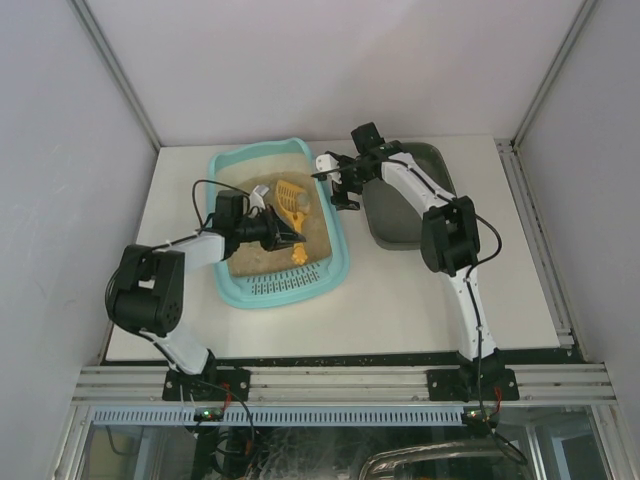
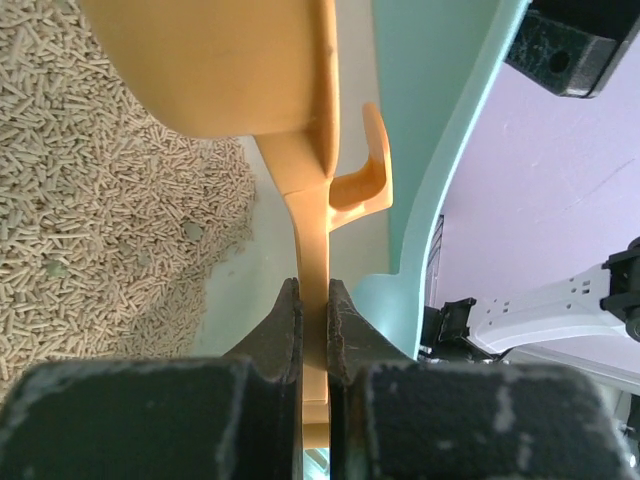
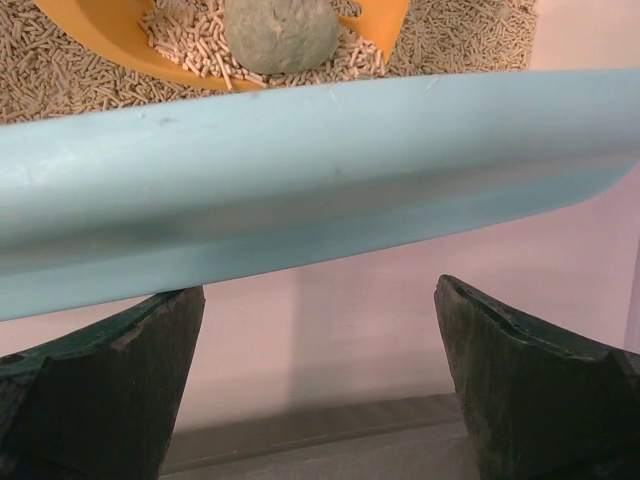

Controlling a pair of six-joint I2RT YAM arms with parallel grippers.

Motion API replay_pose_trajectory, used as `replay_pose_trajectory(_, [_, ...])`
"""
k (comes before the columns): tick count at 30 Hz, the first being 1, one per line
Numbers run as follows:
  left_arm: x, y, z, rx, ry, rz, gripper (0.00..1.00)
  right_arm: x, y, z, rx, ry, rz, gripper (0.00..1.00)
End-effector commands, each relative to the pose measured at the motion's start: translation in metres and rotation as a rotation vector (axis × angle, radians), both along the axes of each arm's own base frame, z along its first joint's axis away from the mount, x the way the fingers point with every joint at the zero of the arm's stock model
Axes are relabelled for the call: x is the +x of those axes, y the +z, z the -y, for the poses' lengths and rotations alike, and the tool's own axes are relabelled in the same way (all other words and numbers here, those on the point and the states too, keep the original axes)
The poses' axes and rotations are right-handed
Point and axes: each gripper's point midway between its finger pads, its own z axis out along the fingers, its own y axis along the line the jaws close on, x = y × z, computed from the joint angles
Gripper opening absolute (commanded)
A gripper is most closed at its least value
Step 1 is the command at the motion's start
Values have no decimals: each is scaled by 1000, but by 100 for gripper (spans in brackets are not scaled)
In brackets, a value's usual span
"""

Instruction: Clean the litter box

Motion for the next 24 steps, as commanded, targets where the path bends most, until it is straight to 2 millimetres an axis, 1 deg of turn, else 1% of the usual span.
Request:
replay_pose_trajectory(1, [1, 40, 2, -47, -14, 153, 0, -14, 54, -15, 64, 39, 63, 99])
replay_pose_trajectory(9, [-12, 66, -5, -31, -12, 238, 0, -16, 69, -7, 89, -66, 35, 100])
replay_pose_trajectory(12, [-18, 75, -9, -25, -4, 281, 0, -22, 81, 1, 109, -120, 6, 100])
replay_pose_trajectory(14, [-22, 82, -14, -23, 9, 308, 0, -24, 92, 13, 134, -174, -20, 100])
replay_pose_trajectory(16, [-26, 87, -21, -25, 24, 325, 0, -30, 102, 25, 149, -225, -47, 100])
replay_pose_trajectory(18, [-29, 89, -28, -30, 46, 334, 0, -42, 111, 38, 156, -242, -55, 100])
replay_pose_trajectory(19, [-33, 88, -32, -33, 55, 332, 0, -49, 109, 45, 146, -255, -65, 100])
replay_pose_trajectory(20, [-35, 88, -33, -45, 65, 335, 0, -55, 112, 52, 139, -271, -60, 100])
replay_pose_trajectory(22, [-37, 98, -34, -101, 97, 374, 0, -68, 111, 66, 106, -299, -56, 100])
replay_pose_trajectory(24, [-40, 114, -36, -211, 150, 418, 0, -82, 109, 83, 54, -347, -73, 100])
